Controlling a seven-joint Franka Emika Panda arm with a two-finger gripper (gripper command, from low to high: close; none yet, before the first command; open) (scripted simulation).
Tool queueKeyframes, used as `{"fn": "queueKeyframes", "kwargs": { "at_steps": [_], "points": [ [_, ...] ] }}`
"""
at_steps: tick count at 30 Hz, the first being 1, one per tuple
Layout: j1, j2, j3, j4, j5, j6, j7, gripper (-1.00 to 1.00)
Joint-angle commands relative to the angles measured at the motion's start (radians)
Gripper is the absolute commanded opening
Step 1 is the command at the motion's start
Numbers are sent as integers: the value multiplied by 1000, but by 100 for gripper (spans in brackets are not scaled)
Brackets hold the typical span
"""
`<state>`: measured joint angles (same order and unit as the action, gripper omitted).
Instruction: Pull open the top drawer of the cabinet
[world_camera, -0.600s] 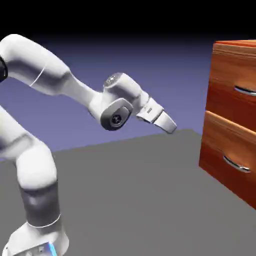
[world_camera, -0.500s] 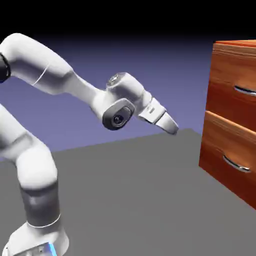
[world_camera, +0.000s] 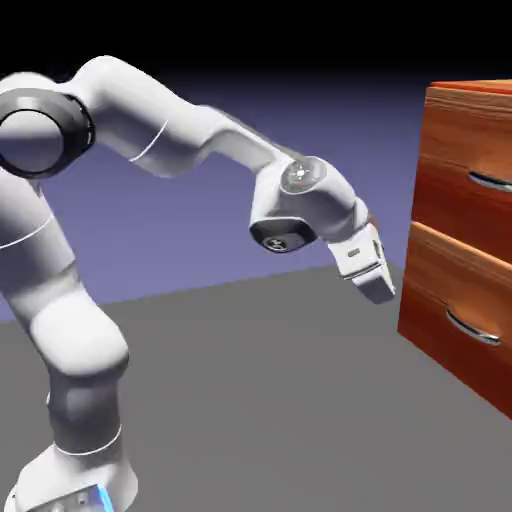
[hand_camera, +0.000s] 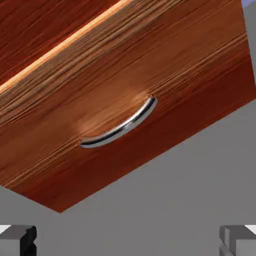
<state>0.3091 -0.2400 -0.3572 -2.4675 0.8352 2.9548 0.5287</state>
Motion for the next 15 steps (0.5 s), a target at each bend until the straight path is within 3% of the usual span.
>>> {"fn": "queueKeyframes", "kwargs": {
  "at_steps": [1,15],
  "points": [
    [15,17,-19,18,44,-4,-11,0],
    [232,258,-279,268,652,-64,-166,0]
  ]
}}
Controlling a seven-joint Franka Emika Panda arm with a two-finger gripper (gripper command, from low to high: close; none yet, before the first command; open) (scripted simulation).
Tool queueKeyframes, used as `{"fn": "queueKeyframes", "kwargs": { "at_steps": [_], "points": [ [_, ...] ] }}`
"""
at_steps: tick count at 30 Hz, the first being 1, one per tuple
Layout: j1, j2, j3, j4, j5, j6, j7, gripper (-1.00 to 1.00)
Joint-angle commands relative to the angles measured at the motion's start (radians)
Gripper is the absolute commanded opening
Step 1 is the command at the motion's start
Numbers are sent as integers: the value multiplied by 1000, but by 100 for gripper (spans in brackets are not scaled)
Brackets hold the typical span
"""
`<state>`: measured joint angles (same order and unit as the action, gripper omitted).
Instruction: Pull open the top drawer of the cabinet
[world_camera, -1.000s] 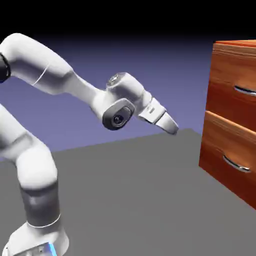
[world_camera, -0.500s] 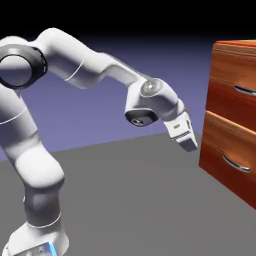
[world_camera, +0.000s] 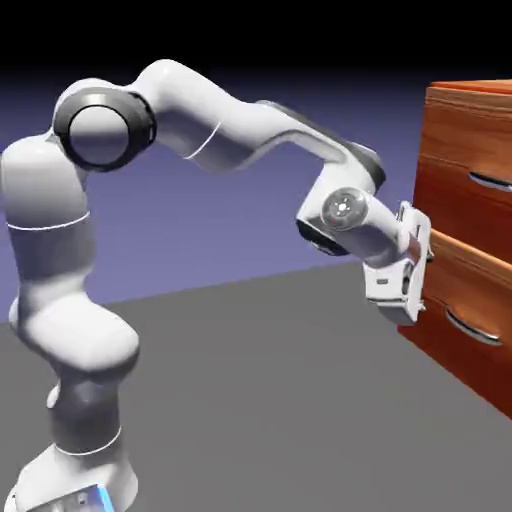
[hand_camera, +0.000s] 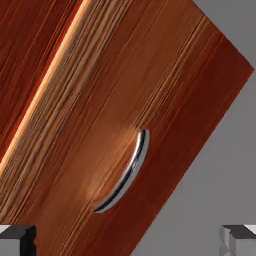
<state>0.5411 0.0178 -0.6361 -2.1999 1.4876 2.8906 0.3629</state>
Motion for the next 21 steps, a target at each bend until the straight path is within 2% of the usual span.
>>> {"fn": "queueKeyframes", "kwargs": {
  "at_steps": [1,21],
  "points": [
    [16,17,-19,18,44,-4,-11,0],
    [325,361,-391,375,913,-90,-232,0]
  ]
}}
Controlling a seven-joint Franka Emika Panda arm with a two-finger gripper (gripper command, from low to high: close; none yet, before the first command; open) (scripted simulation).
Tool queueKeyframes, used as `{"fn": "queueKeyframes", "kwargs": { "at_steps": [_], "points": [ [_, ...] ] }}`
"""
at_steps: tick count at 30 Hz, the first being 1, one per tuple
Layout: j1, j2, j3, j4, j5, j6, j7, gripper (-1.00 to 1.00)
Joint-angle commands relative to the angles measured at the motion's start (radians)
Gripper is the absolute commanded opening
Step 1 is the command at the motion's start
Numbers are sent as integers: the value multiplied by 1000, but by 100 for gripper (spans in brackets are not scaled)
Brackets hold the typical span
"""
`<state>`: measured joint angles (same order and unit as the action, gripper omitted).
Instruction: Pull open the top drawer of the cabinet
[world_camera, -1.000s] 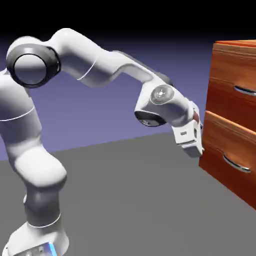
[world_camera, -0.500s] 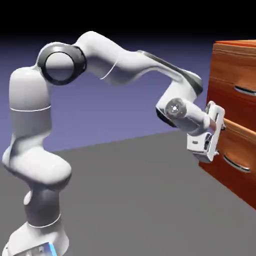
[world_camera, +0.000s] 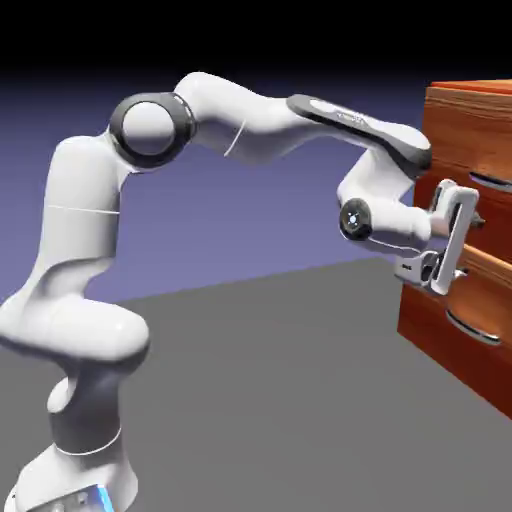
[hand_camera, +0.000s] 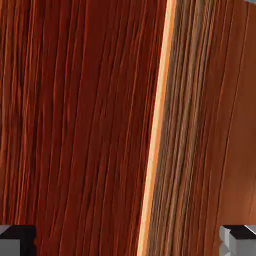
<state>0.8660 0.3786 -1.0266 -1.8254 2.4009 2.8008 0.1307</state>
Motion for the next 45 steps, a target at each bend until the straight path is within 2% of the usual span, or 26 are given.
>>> {"fn": "queueKeyframes", "kwargs": {
  "at_steps": [1,11,18,19,24,35,45],
  "points": [
    [15,17,-19,18,44,-4,-11,0],
    [148,164,-178,170,415,-41,-106,0],
    [-52,317,-52,409,356,13,55,0],
    [-52,317,-52,409,356,13,55,-100],
    [63,231,-124,265,390,-23,-32,-100],
    [456,19,-423,-51,466,-75,-267,-100],
    [818,22,-768,-224,461,-109,-270,-100]
  ]
}}
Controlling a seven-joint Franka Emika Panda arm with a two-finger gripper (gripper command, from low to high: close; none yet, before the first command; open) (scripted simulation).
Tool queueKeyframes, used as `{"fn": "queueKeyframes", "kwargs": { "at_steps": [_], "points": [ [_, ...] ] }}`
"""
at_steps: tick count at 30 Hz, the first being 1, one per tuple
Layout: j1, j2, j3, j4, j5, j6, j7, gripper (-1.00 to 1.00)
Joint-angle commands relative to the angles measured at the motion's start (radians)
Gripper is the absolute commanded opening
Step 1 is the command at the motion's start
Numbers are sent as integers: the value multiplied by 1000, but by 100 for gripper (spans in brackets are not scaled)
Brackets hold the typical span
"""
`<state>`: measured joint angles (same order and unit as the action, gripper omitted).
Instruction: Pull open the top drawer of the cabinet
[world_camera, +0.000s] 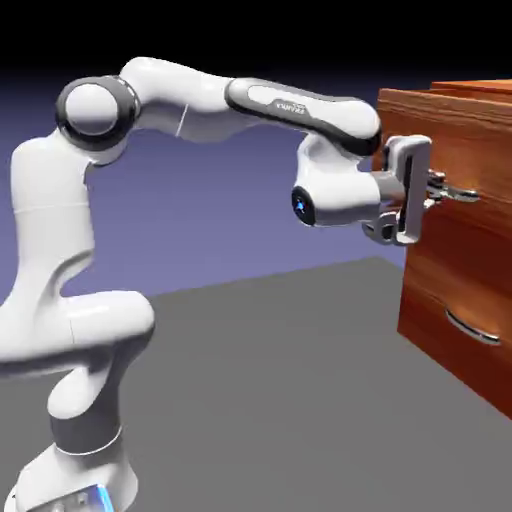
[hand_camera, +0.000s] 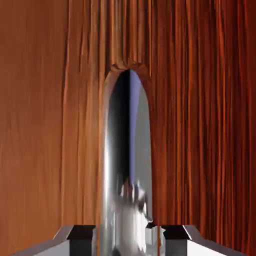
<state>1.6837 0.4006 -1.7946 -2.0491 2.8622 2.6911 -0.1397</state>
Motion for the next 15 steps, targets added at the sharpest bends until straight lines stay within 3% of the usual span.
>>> {"fn": "queueKeyframes", "kwargs": {
  "at_steps": [1,11,12,15],
  "points": [
    [36,12,-36,-21,-5,-5,13,-100],
    [382,219,-374,-289,-87,-62,187,-100],
    [382,219,-374,-289,-87,-62,187,100],
    [455,278,-437,-358,-112,-65,223,100]
  ]
}}
